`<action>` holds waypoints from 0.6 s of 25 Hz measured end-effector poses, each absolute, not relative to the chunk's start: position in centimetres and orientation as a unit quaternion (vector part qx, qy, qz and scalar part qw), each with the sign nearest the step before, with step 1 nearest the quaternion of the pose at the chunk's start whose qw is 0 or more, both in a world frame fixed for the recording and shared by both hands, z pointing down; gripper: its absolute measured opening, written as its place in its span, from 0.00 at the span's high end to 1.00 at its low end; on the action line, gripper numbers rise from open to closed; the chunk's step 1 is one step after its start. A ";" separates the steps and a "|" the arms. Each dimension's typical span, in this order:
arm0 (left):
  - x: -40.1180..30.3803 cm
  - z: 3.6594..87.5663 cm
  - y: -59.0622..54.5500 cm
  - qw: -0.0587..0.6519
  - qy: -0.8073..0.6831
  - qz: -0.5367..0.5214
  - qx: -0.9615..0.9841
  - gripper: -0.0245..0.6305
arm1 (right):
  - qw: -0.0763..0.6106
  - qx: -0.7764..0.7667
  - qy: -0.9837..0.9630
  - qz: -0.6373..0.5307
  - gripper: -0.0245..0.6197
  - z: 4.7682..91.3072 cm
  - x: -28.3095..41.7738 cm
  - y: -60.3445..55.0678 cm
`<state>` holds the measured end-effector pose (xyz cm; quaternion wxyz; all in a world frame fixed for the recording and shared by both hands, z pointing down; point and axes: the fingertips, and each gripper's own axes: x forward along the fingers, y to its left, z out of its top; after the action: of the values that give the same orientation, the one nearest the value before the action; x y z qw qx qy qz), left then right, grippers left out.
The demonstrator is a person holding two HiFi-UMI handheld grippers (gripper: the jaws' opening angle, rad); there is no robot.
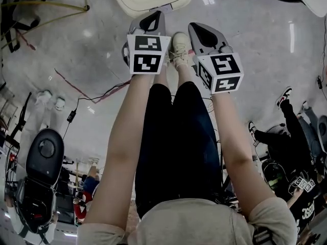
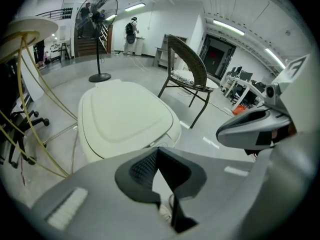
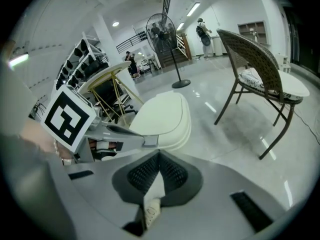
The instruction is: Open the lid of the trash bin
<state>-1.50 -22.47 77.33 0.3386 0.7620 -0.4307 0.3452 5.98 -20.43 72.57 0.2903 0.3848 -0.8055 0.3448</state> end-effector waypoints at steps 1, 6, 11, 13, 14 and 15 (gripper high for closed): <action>-1.4 77.3 -22.3 0.341 -0.427 0.351 0.761 0.95 | 0.291 0.386 -0.804 0.346 0.97 72.6 6.1 -20.3; -1.6 77.9 -22.1 0.341 -0.428 0.372 0.750 0.95 | 0.293 0.386 -0.801 0.351 0.97 73.0 5.9 -20.1; -1.1 78.0 -21.5 0.326 -0.410 0.397 0.754 0.95 | 0.286 0.387 -0.801 0.355 0.97 72.9 6.0 -19.6; -1.1 78.2 -21.3 0.335 -0.409 0.391 0.753 0.95 | 0.286 0.386 -0.802 0.354 0.97 73.0 5.8 -19.7; -1.2 78.3 -21.3 0.339 -0.409 0.386 0.754 0.95 | 0.286 0.385 -0.802 0.355 0.97 73.1 5.7 -19.7; -1.3 78.4 -21.3 0.340 -0.408 0.384 0.755 0.95 | 0.286 0.383 -0.802 0.357 0.97 73.3 5.6 -19.7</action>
<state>-1.26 -21.29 78.42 0.3399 0.7554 -0.4082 0.3836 5.56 -19.71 73.28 0.2861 0.3834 -0.8024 0.3568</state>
